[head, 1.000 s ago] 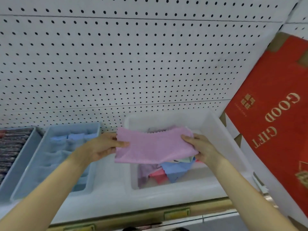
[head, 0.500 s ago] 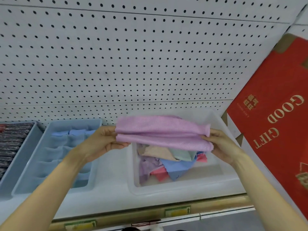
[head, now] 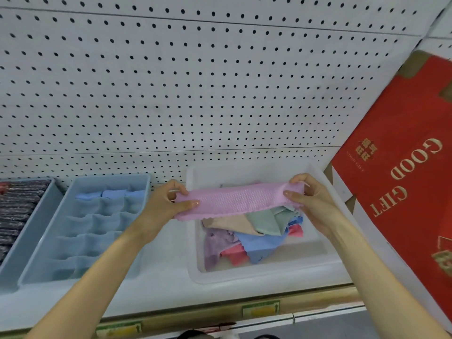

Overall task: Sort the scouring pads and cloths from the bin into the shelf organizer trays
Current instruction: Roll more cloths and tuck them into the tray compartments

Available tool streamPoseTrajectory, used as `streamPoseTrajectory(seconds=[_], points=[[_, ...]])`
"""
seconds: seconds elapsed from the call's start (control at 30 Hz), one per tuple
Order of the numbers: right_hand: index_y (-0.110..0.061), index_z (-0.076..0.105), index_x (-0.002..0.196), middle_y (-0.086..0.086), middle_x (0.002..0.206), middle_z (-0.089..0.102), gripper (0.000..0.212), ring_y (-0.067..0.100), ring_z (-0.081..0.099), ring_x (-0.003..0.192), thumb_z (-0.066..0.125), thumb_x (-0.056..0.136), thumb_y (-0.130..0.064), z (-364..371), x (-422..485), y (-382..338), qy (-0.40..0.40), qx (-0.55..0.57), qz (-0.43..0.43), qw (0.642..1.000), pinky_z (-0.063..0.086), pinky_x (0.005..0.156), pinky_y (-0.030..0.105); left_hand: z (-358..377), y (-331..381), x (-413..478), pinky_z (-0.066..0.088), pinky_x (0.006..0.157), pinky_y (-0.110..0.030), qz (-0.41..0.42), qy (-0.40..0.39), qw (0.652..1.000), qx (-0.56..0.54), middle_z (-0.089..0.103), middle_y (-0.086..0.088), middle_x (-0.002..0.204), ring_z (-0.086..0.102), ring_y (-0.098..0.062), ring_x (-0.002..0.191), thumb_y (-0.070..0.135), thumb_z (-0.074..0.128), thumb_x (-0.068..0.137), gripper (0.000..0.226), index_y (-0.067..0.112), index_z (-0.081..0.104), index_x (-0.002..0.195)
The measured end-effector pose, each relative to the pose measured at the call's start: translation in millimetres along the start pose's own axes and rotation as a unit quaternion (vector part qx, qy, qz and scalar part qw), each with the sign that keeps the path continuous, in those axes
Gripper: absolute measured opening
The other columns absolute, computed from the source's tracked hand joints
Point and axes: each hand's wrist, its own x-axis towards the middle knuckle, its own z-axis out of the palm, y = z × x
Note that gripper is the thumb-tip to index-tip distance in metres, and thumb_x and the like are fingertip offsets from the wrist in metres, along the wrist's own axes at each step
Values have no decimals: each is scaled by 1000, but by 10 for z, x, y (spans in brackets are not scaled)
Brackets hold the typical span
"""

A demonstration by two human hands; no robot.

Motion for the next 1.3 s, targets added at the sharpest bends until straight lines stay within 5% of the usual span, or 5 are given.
streamPoseTrajectory(seconds=[0.13, 0.3, 0.53, 0.97, 1.3], points=[[-22, 67, 101, 9, 91, 62, 44, 22, 57, 81, 85, 62, -15, -20, -30, -112, 4, 21, -20, 1000, 53, 63, 25, -25, -10, -55, 53, 72, -31, -31, -21, 998, -43, 67, -10, 101, 62, -22, 82, 37, 86, 45, 58, 35, 69, 101], [-10, 64, 98, -3, 84, 72, 31, 17, 65, 80, 60, 81, 15, 111, -14, -364, 71, 6, -60, 996, 55, 68, 23, 9, -33, -116, 43, 58, -18, -4, -87, 992, 90, 65, 6, 70, 55, -10, 65, 28, 82, 56, 24, 21, 73, 77], [-16, 66, 104, -3, 88, 71, 35, 12, 63, 85, 57, 85, 13, 545, -142, -1171, -117, -57, -116, 985, 49, 73, 20, 236, 308, -87, 50, 78, -27, -11, -334, 924, 186, 70, 0, 98, 63, -9, 89, 7, 79, 77, 27, 14, 64, 98], [-13, 64, 103, 6, 84, 64, 30, 8, 60, 73, 72, 79, 3, 631, 27, -2147, -158, -341, -143, 916, 50, 68, 17, 1200, 922, -9, 48, 99, -52, 52, -309, 944, -107, 72, -18, 107, 68, -36, 103, 12, 79, 73, 25, 20, 77, 96], [-5, 70, 89, 4, 79, 71, 19, 6, 67, 70, 78, 73, 3, 551, 176, -2064, -122, -325, -114, 931, 53, 71, 15, 1257, 905, -144, 57, 81, -35, -2, -252, 960, -122, 75, -13, 92, 72, -26, 87, 10, 78, 65, 38, 1, 68, 100]])
